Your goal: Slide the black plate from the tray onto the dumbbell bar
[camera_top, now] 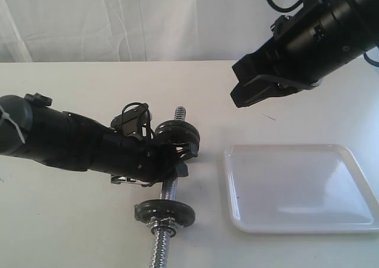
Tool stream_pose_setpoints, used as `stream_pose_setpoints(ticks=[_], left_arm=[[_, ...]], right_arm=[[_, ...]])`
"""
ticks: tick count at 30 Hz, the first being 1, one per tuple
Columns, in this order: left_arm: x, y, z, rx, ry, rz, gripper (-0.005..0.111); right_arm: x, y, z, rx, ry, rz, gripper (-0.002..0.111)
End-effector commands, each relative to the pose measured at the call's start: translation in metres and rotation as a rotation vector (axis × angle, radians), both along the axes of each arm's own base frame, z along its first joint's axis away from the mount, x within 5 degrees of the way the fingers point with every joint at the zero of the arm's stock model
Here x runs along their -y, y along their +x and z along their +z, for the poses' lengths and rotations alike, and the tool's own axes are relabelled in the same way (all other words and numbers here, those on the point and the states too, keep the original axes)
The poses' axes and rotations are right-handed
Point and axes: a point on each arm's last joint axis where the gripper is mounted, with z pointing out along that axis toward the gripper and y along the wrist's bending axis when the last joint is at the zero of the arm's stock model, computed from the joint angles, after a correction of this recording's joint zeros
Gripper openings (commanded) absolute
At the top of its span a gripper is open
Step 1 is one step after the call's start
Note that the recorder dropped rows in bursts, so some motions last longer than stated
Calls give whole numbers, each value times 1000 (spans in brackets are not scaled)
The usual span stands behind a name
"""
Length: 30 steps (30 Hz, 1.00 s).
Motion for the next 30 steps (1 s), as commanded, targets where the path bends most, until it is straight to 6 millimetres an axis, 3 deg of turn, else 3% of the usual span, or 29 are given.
stream_pose_setpoints(ticks=[1, 19, 27, 30], left_arm=[[9, 0, 33, 29, -133, -15, 0], [9, 0, 33, 34, -125, -21, 1], [9, 0, 33, 34, -126, -22, 34], [10, 0, 30, 26, -123, -24, 40]], right_arm=[[2, -1, 3, 8, 3, -3, 0], [2, -2, 3, 0, 5, -10, 0], [2, -2, 3, -3, 8, -9, 0], [2, -2, 3, -4, 7, -8, 0]])
